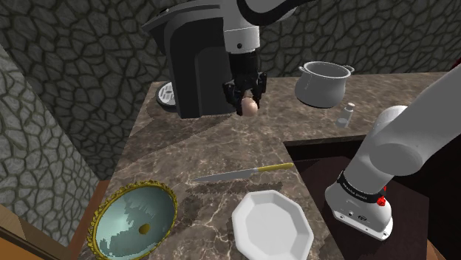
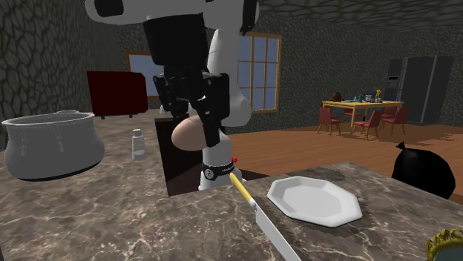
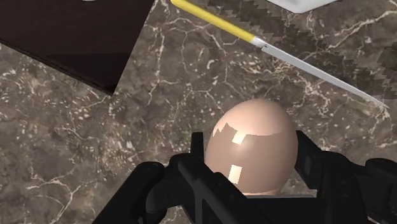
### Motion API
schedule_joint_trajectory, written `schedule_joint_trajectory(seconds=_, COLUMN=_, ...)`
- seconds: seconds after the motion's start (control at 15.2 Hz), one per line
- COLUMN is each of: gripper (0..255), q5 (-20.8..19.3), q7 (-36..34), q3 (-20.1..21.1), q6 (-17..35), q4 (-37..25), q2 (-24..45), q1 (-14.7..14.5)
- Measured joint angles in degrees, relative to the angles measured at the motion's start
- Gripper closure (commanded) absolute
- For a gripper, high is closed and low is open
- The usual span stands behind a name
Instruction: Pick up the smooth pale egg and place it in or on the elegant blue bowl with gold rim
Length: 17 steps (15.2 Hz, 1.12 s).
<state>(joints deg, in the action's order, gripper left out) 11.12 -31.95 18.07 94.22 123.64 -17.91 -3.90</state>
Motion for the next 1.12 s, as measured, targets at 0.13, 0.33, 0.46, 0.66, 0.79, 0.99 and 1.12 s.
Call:
schedule_joint_trajectory(seconds=0.13, gripper=255, q5=0.43, q7=-2.37, q3=1.57, q6=0.10, q4=-1.82, q2=1.61, q1=-0.77)
schedule_joint_trajectory(seconds=0.33, gripper=255, q5=0.96, q7=-7.26, q3=4.72, q6=0.52, q4=-5.57, q2=5.16, q1=-2.35)
schedule_joint_trajectory(seconds=0.46, gripper=255, q5=0.81, q7=-10.18, q3=6.53, q6=1.02, q4=-8.01, q2=7.79, q1=-3.24)
schedule_joint_trajectory(seconds=0.66, gripper=255, q5=0.13, q7=-14.77, q3=9.18, q6=1.65, q4=-12.13, q2=12.10, q1=-4.75)
schedule_joint_trajectory(seconds=0.79, gripper=255, q5=-0.46, q7=-17.87, q3=10.81, q6=1.83, q4=-14.76, q2=14.70, q1=-5.92)
schedule_joint_trajectory(seconds=0.99, gripper=255, q5=-2.31, q7=-22.82, q3=13.08, q6=1.72, q4=-20.19, q2=19.92, q1=-7.94)
schedule_joint_trajectory(seconds=1.12, gripper=255, q5=-3.84, q7=-26.08, q3=14.34, q6=1.55, q4=-23.98, q2=23.52, q1=-9.58)
